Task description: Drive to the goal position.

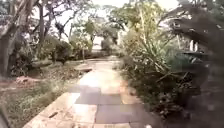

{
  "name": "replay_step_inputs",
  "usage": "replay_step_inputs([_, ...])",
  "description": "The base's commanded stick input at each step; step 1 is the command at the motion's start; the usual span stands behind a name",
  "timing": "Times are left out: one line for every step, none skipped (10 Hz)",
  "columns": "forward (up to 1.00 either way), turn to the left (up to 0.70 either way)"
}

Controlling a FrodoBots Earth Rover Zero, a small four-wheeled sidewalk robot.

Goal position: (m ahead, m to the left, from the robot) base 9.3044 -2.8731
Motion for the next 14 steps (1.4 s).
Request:
replay_step_inputs([1.00,0.00])
replay_step_inputs([1.00,0.00])
replay_step_inputs([1.00,0.00])
replay_step_inputs([1.00,0.07])
replay_step_inputs([1.00,0.36])
replay_step_inputs([1.00,0.32])
replay_step_inputs([1.00,0.05])
replay_step_inputs([1.00,0.00])
replay_step_inputs([1.00,0.00])
replay_step_inputs([1.00,0.00])
replay_step_inputs([1.00,0.00])
replay_step_inputs([1.00,0.00])
replay_step_inputs([1.00,0.00])
replay_step_inputs([1.00,0.00])
